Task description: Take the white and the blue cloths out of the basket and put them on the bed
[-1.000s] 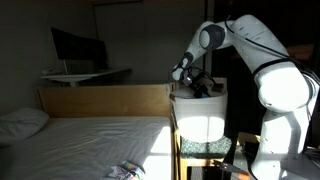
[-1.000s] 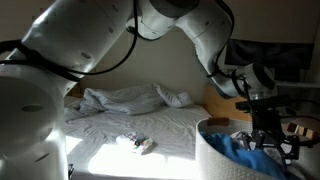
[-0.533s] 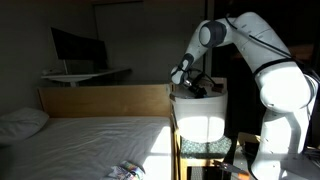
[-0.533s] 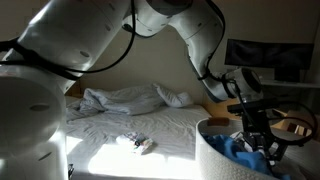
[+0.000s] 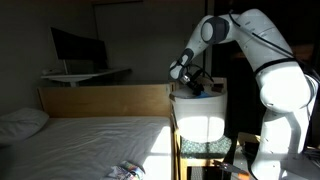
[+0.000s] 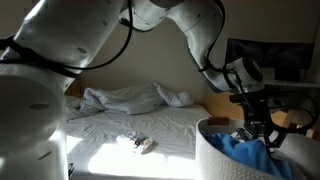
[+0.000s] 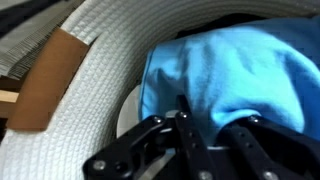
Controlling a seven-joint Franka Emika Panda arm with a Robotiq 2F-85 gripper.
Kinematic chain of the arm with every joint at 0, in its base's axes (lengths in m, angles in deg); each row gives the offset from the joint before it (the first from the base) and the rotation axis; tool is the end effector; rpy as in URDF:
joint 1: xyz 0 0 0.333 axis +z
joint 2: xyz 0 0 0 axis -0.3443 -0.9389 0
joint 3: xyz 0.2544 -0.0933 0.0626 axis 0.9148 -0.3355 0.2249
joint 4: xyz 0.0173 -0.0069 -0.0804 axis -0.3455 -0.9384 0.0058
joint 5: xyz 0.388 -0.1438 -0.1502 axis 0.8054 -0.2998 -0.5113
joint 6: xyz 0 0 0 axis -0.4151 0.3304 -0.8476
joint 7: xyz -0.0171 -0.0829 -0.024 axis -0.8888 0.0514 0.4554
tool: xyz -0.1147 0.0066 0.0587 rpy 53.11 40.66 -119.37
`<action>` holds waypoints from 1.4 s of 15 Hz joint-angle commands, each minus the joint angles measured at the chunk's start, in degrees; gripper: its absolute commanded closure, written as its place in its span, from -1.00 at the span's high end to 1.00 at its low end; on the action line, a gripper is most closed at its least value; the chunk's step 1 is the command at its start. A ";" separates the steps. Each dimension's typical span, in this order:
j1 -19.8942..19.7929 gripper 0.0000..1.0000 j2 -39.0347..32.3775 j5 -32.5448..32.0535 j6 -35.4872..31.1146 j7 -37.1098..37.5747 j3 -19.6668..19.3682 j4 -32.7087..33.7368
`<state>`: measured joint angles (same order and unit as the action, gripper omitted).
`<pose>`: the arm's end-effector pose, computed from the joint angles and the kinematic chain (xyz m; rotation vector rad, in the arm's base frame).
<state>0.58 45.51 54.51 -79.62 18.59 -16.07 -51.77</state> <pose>0.4819 -0.4069 0.2067 2.6193 -0.3636 -1.0017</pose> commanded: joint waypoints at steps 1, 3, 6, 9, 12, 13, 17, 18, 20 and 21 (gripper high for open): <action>-0.94 -0.77 5.55 3.82 3.18 -6.80 2.13 3.25; -0.88 -0.77 6.72 5.86 6.48 -10.08 2.81 7.63; -0.64 -0.77 7.21 8.61 12.96 -13.52 3.89 15.21; -0.52 -0.77 7.24 11.03 17.95 -14.54 4.91 21.67; -0.37 -0.78 7.13 14.43 22.26 -13.90 6.08 27.77; -0.35 -0.78 7.42 15.62 23.19 -13.66 6.46 29.00; 1.05 -0.80 12.34 19.10 23.73 -13.46 8.77 26.93; 1.39 -0.79 14.26 20.19 23.52 -13.33 9.67 25.29; 2.67 -0.79 19.34 22.29 22.10 -12.95 11.56 19.81; 3.26 -0.79 21.29 23.11 21.59 -12.93 12.38 17.74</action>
<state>2.28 58.29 74.94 -56.56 6.18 -5.57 -24.57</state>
